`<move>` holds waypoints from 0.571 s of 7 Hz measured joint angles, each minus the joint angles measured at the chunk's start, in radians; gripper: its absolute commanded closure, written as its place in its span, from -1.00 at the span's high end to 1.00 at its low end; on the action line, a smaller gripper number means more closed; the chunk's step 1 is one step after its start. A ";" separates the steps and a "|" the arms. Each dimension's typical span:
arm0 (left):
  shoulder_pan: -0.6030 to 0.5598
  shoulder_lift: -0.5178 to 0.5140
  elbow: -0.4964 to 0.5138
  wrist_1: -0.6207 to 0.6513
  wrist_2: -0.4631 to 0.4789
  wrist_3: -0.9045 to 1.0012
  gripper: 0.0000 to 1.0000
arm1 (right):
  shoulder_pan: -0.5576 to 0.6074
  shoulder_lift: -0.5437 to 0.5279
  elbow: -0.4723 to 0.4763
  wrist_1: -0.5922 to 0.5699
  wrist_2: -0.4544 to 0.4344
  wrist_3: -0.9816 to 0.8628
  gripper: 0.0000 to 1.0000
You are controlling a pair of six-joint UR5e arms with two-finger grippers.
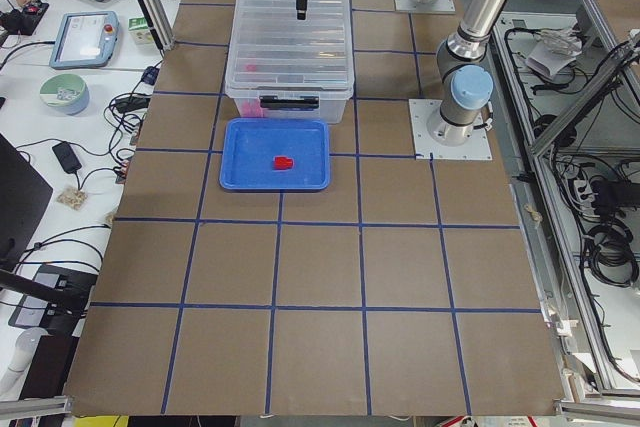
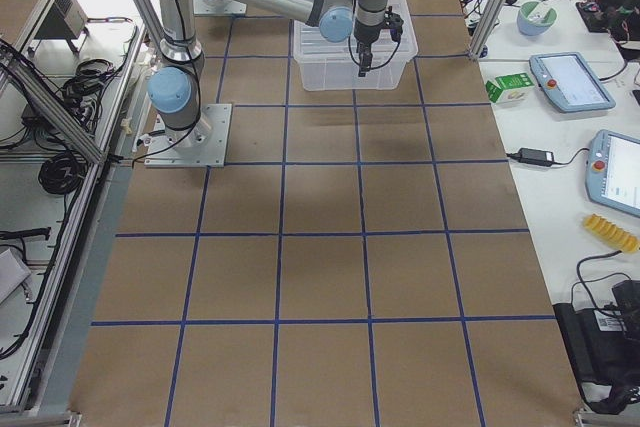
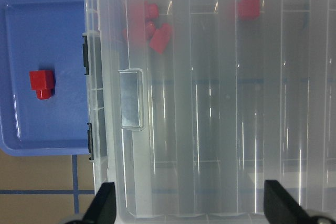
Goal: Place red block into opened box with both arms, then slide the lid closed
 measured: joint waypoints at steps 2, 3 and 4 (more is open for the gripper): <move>0.018 -0.003 0.001 0.000 0.000 0.039 1.00 | -0.008 0.002 0.000 -0.014 -0.014 -0.002 1.00; 0.060 -0.012 0.004 0.006 -0.004 0.109 1.00 | -0.025 -0.001 0.001 -0.016 -0.038 -0.003 1.00; 0.134 -0.023 0.001 0.016 -0.010 0.166 1.00 | -0.051 -0.003 0.001 -0.016 -0.069 -0.006 1.00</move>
